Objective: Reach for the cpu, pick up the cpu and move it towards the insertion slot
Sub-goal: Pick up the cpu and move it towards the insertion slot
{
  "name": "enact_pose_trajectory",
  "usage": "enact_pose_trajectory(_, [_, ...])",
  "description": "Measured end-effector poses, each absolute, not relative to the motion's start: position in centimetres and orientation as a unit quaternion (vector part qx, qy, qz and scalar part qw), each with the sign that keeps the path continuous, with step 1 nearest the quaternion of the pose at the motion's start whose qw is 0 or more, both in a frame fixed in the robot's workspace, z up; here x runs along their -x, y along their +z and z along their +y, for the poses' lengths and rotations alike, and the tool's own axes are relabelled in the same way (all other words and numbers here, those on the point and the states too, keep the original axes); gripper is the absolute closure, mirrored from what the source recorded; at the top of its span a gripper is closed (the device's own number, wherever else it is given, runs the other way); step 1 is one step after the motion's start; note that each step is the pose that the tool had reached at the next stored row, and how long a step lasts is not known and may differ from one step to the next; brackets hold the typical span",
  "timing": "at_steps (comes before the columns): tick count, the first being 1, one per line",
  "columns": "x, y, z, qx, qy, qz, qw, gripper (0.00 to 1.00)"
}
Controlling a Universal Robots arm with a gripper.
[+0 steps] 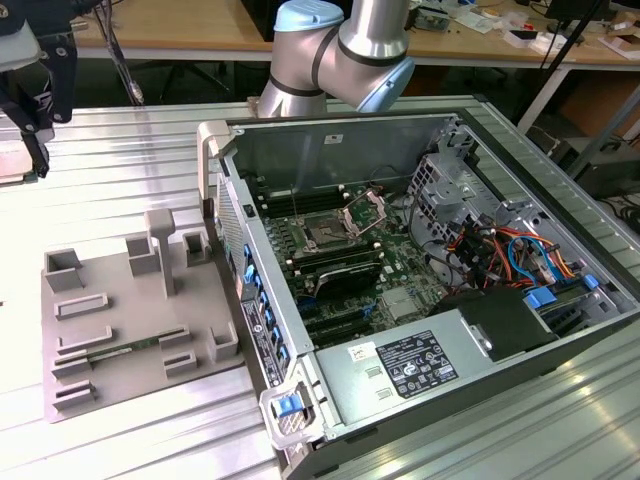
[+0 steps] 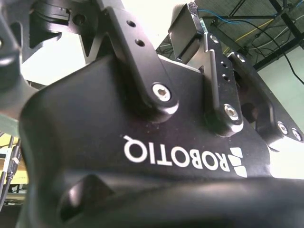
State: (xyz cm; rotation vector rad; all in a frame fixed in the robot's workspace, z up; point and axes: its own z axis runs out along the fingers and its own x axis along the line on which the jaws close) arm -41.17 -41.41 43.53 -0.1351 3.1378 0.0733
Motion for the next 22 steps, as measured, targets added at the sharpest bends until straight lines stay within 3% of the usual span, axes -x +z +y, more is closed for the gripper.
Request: enact_pose_trajectory(22, [39.1, 42.8, -41.4, 0.043, 0.023, 0.999, 0.000, 0.45])
